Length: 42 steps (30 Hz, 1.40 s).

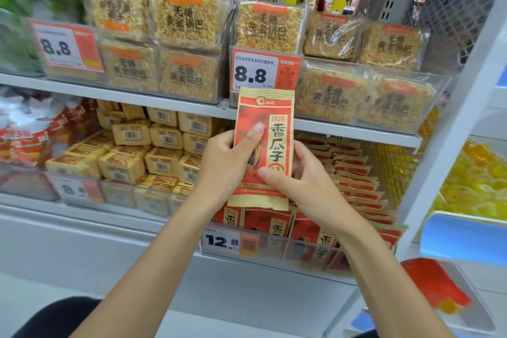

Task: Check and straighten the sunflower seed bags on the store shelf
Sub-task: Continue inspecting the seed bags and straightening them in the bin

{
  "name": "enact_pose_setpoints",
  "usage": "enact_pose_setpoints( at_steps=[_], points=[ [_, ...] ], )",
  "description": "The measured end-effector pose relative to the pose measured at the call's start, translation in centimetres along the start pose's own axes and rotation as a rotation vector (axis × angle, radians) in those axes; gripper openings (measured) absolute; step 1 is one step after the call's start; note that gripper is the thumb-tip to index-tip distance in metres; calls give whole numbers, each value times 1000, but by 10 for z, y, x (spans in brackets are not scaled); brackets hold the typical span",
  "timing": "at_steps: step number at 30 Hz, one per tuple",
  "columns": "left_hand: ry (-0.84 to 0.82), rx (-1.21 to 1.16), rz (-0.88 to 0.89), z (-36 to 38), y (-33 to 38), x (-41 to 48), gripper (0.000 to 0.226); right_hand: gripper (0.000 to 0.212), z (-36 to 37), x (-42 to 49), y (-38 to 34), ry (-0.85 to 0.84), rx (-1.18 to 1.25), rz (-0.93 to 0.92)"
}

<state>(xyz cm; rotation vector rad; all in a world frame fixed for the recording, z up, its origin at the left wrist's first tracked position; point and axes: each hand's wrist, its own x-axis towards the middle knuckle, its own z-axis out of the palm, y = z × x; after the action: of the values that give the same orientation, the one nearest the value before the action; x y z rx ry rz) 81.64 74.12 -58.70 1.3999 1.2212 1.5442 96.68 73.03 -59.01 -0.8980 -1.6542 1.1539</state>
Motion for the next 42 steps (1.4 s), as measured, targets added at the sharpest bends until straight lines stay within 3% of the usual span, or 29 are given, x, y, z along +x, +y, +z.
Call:
enact_pose_setpoints(
  at_steps=[9, 14, 17, 19, 22, 24, 28, 31, 35, 42],
  points=[
    [101, 62, 64, -5, -2, -2, 33, 76, -4, -4, 2, -136, -60, 70],
    [185, 352, 288, -8, 4, 0, 38, 62, 1, -9, -2, 48, -203, -151],
    [-56, 7, 144, -11, 22, -6, 49, 68, 7, -10, 1, 176, -507, -321],
    [-100, -90, 84, -10, 25, -7, 41, 71, 7, -10, 5, 171, -715, -406],
    [-26, -170, 29, -10, 17, -2, 30, 65, 12, -12, 2, 101, -487, -274],
    [-70, -256, -70, -13, 11, 1, 29, 58, 12, -11, -1, 176, -291, -153],
    [-156, -263, -80, -17, 5, 2, 28, 44, 11, -8, -2, 168, -206, 51],
    [-196, -295, -86, -16, 3, 2, 28, 40, 9, -8, -4, 164, -202, 67],
    [-285, -284, -85, -17, 3, 1, 32, 42, -7, -9, -7, 26, -310, 97],
    [-444, -239, -115, -13, 5, -2, 34, 6, -17, -5, -9, 215, -48, -35]
  ],
)
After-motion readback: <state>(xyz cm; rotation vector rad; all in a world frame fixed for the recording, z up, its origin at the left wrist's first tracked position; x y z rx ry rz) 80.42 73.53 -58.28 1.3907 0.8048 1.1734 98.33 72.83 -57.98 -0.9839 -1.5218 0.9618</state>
